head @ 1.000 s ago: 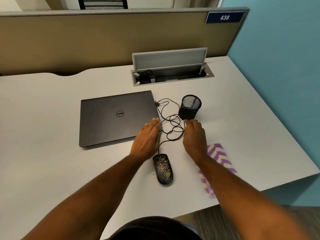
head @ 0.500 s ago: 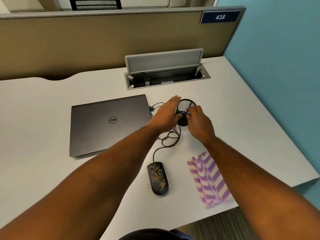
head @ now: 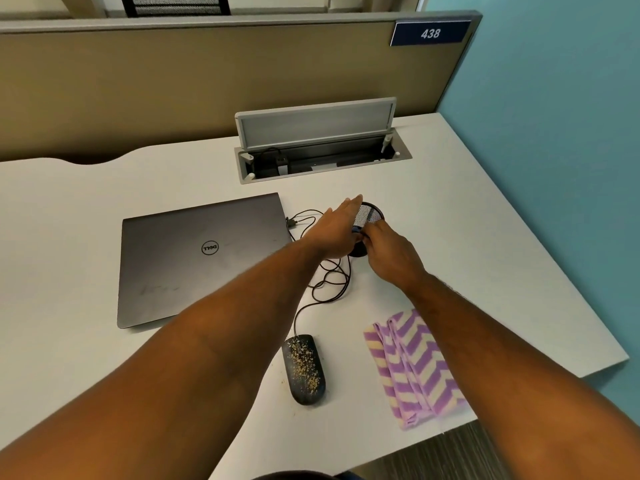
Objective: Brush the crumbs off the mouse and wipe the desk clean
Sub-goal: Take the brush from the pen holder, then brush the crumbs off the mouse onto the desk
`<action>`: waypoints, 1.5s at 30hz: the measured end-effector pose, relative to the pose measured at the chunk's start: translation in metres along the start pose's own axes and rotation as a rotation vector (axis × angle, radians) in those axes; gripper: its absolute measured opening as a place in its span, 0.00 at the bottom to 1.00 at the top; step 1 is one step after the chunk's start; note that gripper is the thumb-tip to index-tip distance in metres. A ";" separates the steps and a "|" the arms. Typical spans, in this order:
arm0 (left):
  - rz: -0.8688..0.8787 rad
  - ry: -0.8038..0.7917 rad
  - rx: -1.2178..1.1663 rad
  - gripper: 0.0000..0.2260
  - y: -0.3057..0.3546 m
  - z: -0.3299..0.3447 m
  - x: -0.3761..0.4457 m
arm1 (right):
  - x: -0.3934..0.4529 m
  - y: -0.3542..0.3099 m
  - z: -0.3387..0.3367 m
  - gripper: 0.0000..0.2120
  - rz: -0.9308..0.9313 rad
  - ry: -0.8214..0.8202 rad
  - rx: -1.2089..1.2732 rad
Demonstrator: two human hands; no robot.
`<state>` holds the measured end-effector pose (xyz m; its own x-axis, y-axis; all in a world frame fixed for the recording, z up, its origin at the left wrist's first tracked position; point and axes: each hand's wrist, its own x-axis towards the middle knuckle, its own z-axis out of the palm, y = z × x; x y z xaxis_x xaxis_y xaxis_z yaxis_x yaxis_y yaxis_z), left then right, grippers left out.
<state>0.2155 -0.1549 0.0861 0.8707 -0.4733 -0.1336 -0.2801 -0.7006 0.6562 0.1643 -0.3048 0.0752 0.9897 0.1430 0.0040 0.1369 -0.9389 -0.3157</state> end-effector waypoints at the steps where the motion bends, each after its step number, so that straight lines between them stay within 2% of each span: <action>1: 0.001 0.006 -0.001 0.36 -0.001 0.000 0.001 | 0.000 0.000 0.000 0.11 -0.003 0.002 0.009; 12: -0.010 0.007 0.045 0.38 0.000 -0.003 0.004 | 0.002 -0.004 -0.015 0.13 0.093 0.101 0.050; 21: 0.004 0.083 -0.010 0.34 -0.016 -0.012 -0.052 | -0.008 -0.011 -0.044 0.12 0.182 0.343 0.100; 26: -0.025 0.157 0.027 0.28 -0.046 -0.009 -0.111 | -0.034 -0.028 -0.042 0.14 0.070 0.461 0.097; 31: -0.020 0.267 -0.001 0.18 -0.061 0.006 -0.169 | -0.066 -0.048 -0.013 0.09 -0.103 0.534 0.075; 34: -0.106 0.302 -0.053 0.23 -0.072 0.023 -0.200 | -0.089 -0.061 0.003 0.07 -0.135 0.477 0.086; 37: -0.175 0.331 -0.138 0.26 -0.082 0.045 -0.231 | -0.112 -0.076 0.016 0.06 -0.092 0.340 0.179; 43: -0.153 0.238 -0.200 0.50 -0.084 0.082 -0.272 | -0.136 -0.095 0.027 0.04 -0.115 0.156 0.248; 45: -0.120 0.217 -0.181 0.55 -0.083 0.091 -0.275 | -0.138 -0.100 0.027 0.05 -0.127 0.121 0.241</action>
<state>-0.0376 -0.0149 0.0014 0.9646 -0.2542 -0.0697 -0.1102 -0.6291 0.7695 0.0128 -0.2223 0.0808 0.9650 0.2025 0.1666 0.2606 -0.8123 -0.5217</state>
